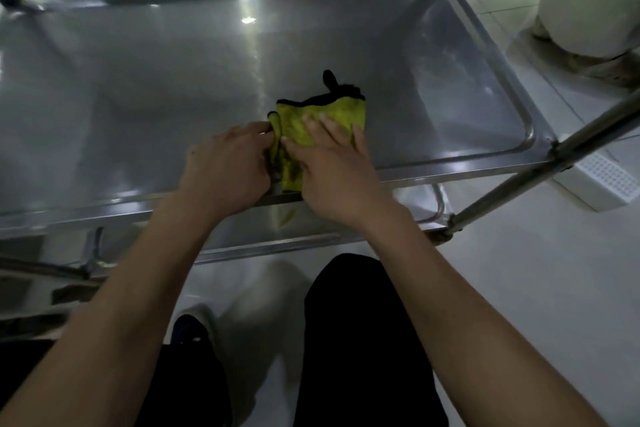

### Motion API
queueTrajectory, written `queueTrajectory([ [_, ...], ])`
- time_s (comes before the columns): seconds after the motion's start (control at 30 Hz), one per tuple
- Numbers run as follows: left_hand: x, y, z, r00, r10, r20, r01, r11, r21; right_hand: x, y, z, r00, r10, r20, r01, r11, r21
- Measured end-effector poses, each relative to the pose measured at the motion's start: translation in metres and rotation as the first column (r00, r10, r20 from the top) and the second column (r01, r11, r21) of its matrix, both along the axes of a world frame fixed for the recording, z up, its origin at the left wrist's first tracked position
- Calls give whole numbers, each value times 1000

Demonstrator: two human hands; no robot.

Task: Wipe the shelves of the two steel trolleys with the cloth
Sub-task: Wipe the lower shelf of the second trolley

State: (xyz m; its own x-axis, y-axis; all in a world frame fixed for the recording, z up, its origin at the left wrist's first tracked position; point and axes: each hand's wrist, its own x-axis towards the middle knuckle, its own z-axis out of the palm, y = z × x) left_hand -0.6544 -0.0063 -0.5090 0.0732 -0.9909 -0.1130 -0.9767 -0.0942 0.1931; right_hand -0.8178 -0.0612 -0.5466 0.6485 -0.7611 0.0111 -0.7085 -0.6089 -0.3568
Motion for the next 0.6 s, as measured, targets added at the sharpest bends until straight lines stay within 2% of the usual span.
queueTrajectory([
  [0.3, -6, 11, -2, 995, 98, 29, -97, 995, -37, -22, -3, 4, 1000, -14, 5, 14, 1000, 4],
  [0.5, -23, 8, -4, 990, 140, 24, -134, 976, -171, -95, -22, 8, 979, -200, -48, 199, 980, -31],
  [0.6, -32, -4, -2, 989, 146, 10, -142, 977, -158, -129, -36, 10, 948, -307, -84, 304, 951, -49],
])
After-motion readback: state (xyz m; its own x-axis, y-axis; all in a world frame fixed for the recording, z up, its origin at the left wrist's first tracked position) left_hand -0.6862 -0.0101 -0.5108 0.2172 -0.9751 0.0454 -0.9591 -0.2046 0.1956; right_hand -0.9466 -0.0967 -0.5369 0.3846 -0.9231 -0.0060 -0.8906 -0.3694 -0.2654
